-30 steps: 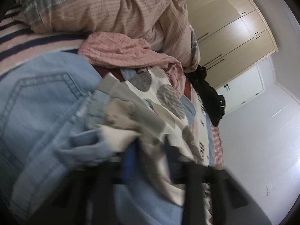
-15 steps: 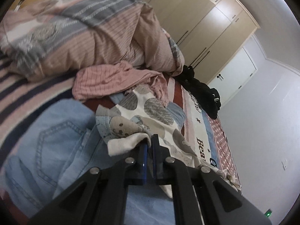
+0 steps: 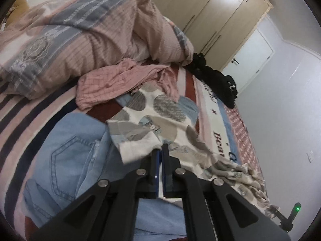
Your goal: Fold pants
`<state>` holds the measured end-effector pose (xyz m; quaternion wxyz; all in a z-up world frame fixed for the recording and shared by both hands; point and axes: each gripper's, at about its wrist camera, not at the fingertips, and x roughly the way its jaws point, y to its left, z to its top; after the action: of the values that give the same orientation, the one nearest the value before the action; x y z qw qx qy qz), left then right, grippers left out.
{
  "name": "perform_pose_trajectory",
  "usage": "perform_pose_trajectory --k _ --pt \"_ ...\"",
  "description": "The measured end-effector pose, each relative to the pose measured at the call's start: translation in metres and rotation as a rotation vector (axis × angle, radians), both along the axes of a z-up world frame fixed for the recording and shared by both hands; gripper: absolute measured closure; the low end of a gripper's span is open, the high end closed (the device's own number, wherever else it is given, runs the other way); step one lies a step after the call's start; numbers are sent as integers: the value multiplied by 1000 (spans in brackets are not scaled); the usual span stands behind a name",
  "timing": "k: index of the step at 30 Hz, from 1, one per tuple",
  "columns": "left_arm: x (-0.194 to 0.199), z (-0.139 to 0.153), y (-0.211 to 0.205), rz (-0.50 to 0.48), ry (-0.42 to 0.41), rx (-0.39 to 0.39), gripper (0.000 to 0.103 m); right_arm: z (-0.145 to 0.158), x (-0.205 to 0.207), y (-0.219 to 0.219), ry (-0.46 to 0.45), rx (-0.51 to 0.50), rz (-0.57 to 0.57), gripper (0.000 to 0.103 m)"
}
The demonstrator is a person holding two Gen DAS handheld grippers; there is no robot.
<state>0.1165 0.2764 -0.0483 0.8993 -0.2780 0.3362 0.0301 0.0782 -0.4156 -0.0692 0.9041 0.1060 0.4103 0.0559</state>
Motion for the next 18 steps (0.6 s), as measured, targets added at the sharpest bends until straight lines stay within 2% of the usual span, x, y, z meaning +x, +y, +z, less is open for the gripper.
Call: perform_pose_trajectory --k 4,6,11,16,18 --pt "-17 -8 16 60 10 20 103 -17 -7 -16 4 34 -70 98" --pt "-25 -9 24 62 8 7 103 -20 -12 -26 -1 68 -102 98" --pt "-49 -9 32 88 4 40 103 -25 -26 -33 -7 110 -113 98" --pt "-57 -26 35 41 47 -27 103 -44 -35 -27 60 108 -85 96" --pt "-54 -32 29 6 61 -60 95 -53 -33 -20 88 61 -78 89"
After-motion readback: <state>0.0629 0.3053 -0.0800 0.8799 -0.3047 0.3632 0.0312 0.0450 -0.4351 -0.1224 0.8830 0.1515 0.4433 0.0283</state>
